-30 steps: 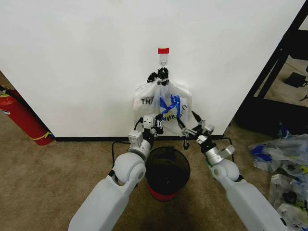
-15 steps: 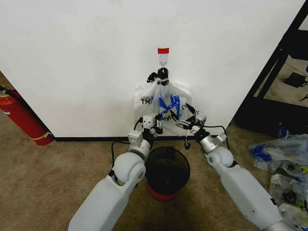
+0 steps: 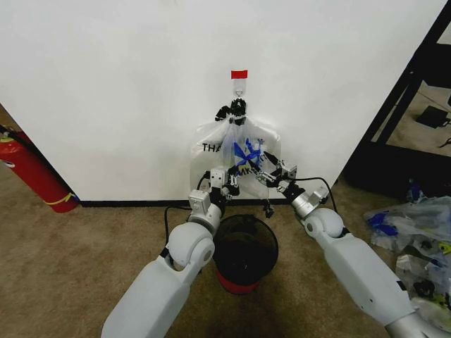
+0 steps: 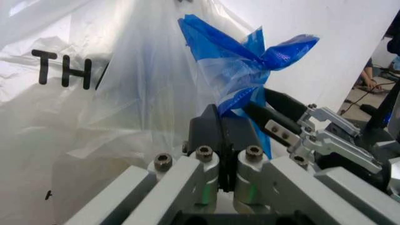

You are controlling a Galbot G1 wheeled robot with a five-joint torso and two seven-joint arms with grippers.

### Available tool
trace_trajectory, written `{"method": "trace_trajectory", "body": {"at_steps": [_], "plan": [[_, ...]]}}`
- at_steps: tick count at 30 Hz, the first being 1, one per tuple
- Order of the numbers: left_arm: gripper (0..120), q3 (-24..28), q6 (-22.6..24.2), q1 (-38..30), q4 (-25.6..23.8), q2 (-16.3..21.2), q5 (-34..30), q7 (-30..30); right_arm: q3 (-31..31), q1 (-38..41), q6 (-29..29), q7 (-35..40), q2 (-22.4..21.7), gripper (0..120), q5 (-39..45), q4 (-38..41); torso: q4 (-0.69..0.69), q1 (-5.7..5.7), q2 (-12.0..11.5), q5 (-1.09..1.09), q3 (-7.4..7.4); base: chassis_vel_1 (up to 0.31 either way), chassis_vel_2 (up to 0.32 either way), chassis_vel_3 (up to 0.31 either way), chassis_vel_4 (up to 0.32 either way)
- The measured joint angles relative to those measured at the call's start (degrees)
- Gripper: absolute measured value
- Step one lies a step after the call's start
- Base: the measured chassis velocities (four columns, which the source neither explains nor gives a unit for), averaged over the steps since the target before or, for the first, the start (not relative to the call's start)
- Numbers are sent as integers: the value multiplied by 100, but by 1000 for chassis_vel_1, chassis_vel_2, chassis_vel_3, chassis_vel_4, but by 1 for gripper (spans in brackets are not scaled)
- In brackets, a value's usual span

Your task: Pick up the garbage bag from the wall and place it over the trash bin.

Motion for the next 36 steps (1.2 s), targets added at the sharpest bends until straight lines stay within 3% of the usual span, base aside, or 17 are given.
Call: {"method": "trace_trajectory", "body": {"at_steps": [8, 15, 25, 31, 33, 36], "plan": [[0, 1, 0, 1, -16, -9, 0, -4, 13, 41, -72, -30, -34, 34, 41, -18, 0, 0, 0, 0, 0, 0, 0, 0, 0], [0, -4, 3, 44, -78, -3, -1, -10, 31, 40, -258, -106, -80, 1, 13, 70, 1, 0, 0, 0, 0, 0, 0, 0, 0], [0, -50, 4, 134, -166, 5, 13, -15, 153, -310, -253, -105, -257, 0, -17, 538, 1, 0, 0, 0, 0, 0, 0, 0, 0], [0, -243, -160, 742, -489, 160, 165, -48, 605, -1787, -174, 459, -1096, 0, -556, 1657, 0, 0, 2, 0, -1, 0, 0, 0, 0], [0, -249, -168, 772, -501, 172, 172, -52, 627, -1834, -167, 476, -1110, 0, -560, 1692, 0, 0, 2, 0, -1, 0, 0, 0, 0], [0, -361, -287, 1275, -700, 340, 291, -142, 1180, -2736, -6, 607, -1184, 0, -627, 2302, 3, -1, 2, -1, -2, 0, 0, 0, 0]]}}
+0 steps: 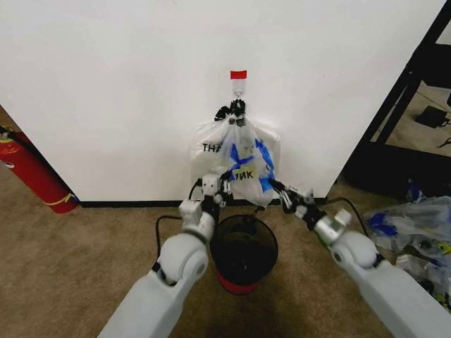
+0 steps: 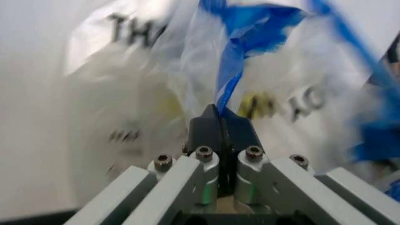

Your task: Pick up the garbage bag from the wall and place it over the trash bin.

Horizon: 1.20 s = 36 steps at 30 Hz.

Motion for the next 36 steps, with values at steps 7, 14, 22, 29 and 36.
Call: {"method": "trace_trajectory", "body": {"at_steps": [7, 14, 22, 29, 36], "plan": [[0, -235, -140, 832, -330, 81, 149, -91, 586, -1318, 521, 122, 168, 0, -380, 754, -1, 0, 0, 0, 0, 0, 0, 0, 0], [0, -321, -254, 1254, -645, 66, 347, -59, 726, -1859, 924, 278, 372, 0, -849, 898, -3, 0, 0, 1, 1, 0, 0, 0, 0], [0, -544, -359, 1583, -1301, 76, 433, -40, 910, -2352, 1354, 351, 448, 0, -1077, 1283, -6, 0, 0, 0, 1, 0, 0, 0, 0], [0, -852, -686, 2141, -2342, -12, 893, 81, 1021, -2540, 1998, 352, 734, 0, -1053, 2140, -2, 0, 0, 1, 1, 0, 0, 0, 0], [0, -999, -551, 2752, -2655, -57, 970, 38, 1127, -2832, 2125, 461, 912, 0, -1237, 2849, -3, 0, -1, 0, 1, 0, 0, 0, 0]]}}
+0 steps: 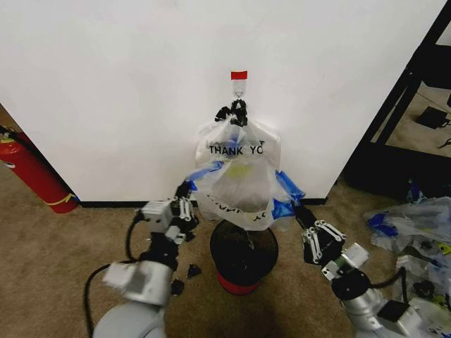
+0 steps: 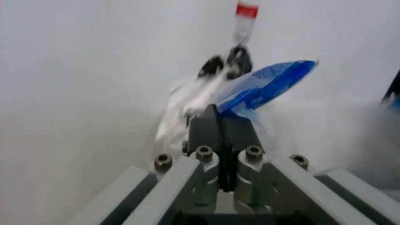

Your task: Pick up the garbage bag from the wall and place it over the trash bin.

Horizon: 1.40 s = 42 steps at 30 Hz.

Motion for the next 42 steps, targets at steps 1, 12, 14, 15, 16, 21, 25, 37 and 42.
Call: {"method": "trace_trajectory", "body": {"at_steps": [1, 12, 14, 15, 16, 21, 25, 37, 42], "plan": [[0, 5, 50, 99, -1, -27, -1, -23, 5, -11, -1, 47, 21, 0, -40, 98, 1, 0, 0, 0, 0, 0, 0, 0, 0], [0, 170, -22, 194, 23, -233, 116, -59, -269, 498, 174, 112, 173, 0, -203, -876, 1, 1, -1, 3, 1, 0, 0, 0, 0], [0, 172, -23, 168, 27, -228, 119, -59, -296, 533, 201, 102, 204, 0, -218, -992, 1, 1, 0, 3, 1, 0, 0, 0, 0], [0, 172, -23, 137, 29, -213, 119, -59, -331, 574, 222, 92, 236, 0, -227, -1123, 1, 1, 0, 2, 1, 0, 0, 0, 0], [0, 172, -25, 121, 34, -198, 119, -59, -366, 612, 247, 80, 258, 0, -232, -1239, -1, 1, 0, 1, 1, 0, 0, 0, 0], [0, 182, -87, 70, 39, -198, 133, -59, -437, 776, 358, -30, 313, 0, -233, -1535, 1, 1, 0, 1, 1, 0, 0, 0, 0], [0, 221, -95, -45, 88, -237, 128, -64, -465, 949, 419, -136, 341, 0, -236, -1764, 1, 1, 0, 1, 1, 0, 0, 0, 0], [0, 495, -74, -96, 1163, -418, 8, -239, -439, 1217, 595, -332, 179, 0, -464, -2615, 1, 1, -1, 1, 1, 0, 0, 0, 0], [0, 547, -59, -2, 1305, -405, 13, -324, -533, 1266, 775, -465, 5, 0, -541, -3123, 1, 1, -1, 3, 1, 0, 0, 0, 0]]}}
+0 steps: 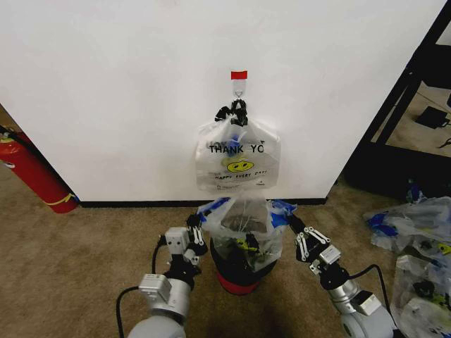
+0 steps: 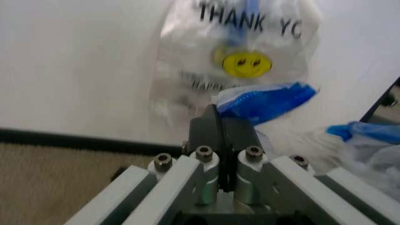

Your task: Pick up the garbage bag from the wall and place it over the trash bin.

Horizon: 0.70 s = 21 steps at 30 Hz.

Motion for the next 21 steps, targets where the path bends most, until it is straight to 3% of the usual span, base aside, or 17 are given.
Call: {"method": "trace_trajectory", "body": {"at_steps": [8, 21], "plan": [[0, 47, 3, 99, 411, 103, 158, -52, -190, -43, 190, -95, -336, 0, -51, -779, 0, 0, 0, -2, 0, 0, 0, 0, 0], [0, 115, -174, 646, 376, 787, 963, -39, -241, -968, 209, -369, -519, 0, 97, -384, -1, 0, 0, -3, 0, 0, 0, 0, 0]]}}
